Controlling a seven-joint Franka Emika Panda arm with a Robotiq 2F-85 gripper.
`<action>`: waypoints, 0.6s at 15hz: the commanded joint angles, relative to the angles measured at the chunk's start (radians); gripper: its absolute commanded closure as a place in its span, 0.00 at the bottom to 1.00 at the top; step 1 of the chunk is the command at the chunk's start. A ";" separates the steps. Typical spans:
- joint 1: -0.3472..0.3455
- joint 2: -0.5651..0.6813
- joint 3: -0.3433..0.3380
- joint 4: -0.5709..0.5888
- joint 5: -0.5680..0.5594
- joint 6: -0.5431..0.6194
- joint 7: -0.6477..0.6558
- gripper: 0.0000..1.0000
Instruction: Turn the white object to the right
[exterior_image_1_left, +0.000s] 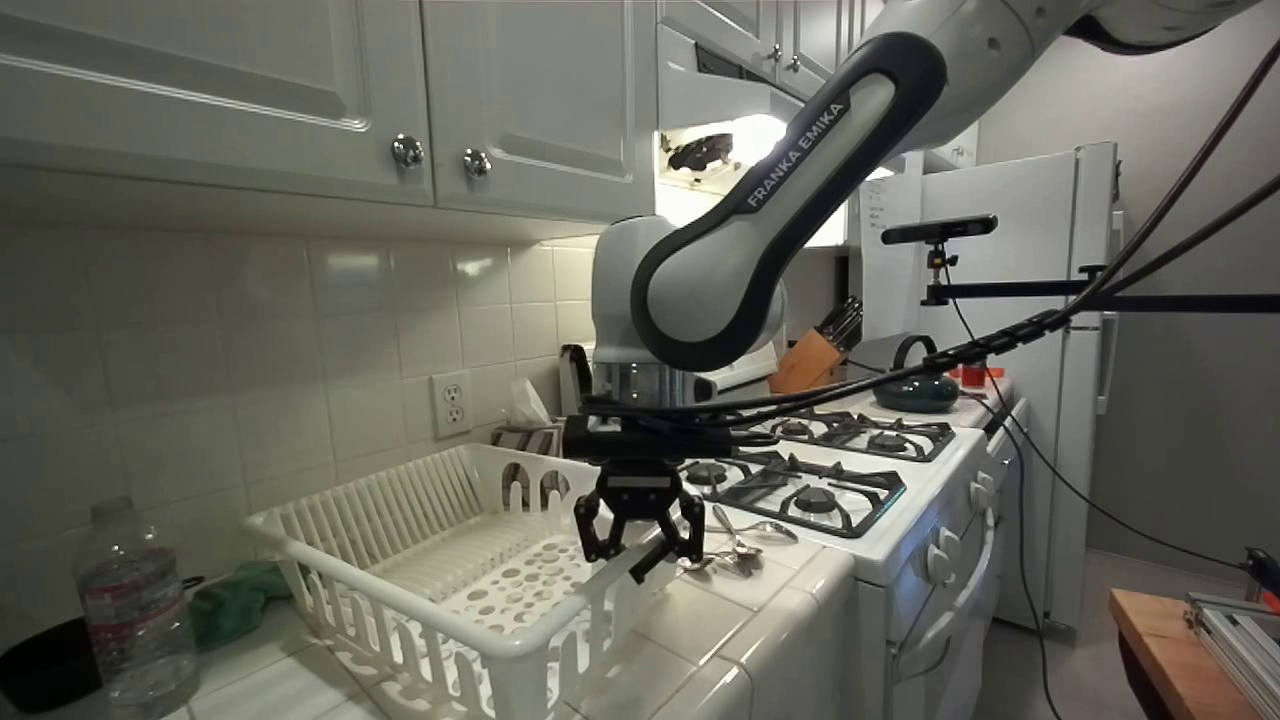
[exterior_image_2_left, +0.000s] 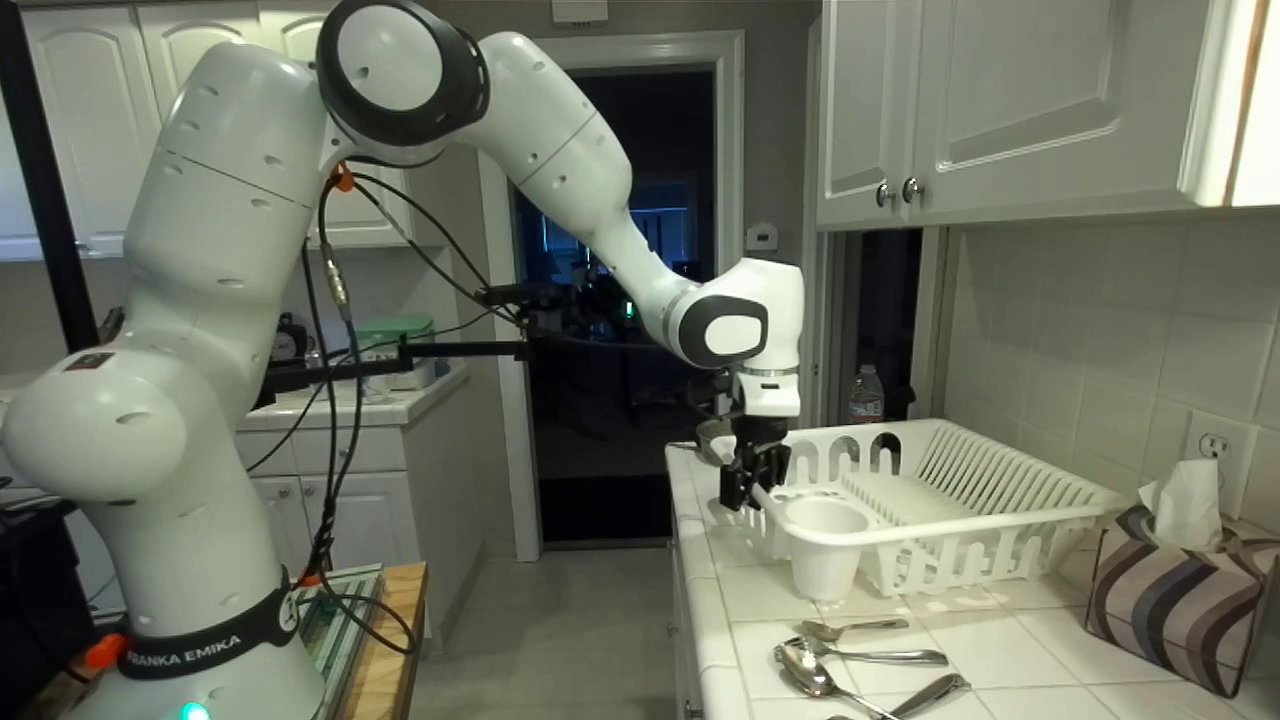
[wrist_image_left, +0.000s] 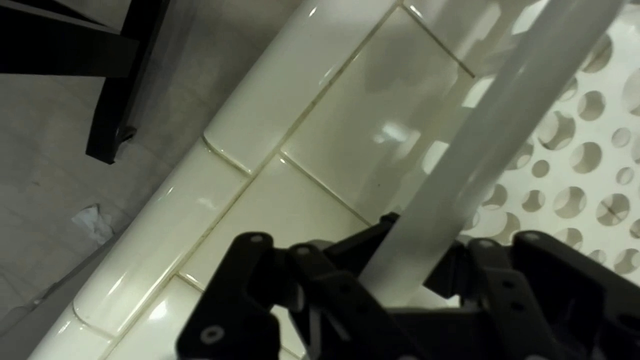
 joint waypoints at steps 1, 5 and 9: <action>0.025 0.016 -0.021 0.033 -0.010 0.000 0.051 1.00; 0.019 -0.002 -0.024 0.033 -0.009 -0.011 0.042 1.00; 0.001 -0.018 -0.023 0.017 -0.008 -0.024 -0.009 1.00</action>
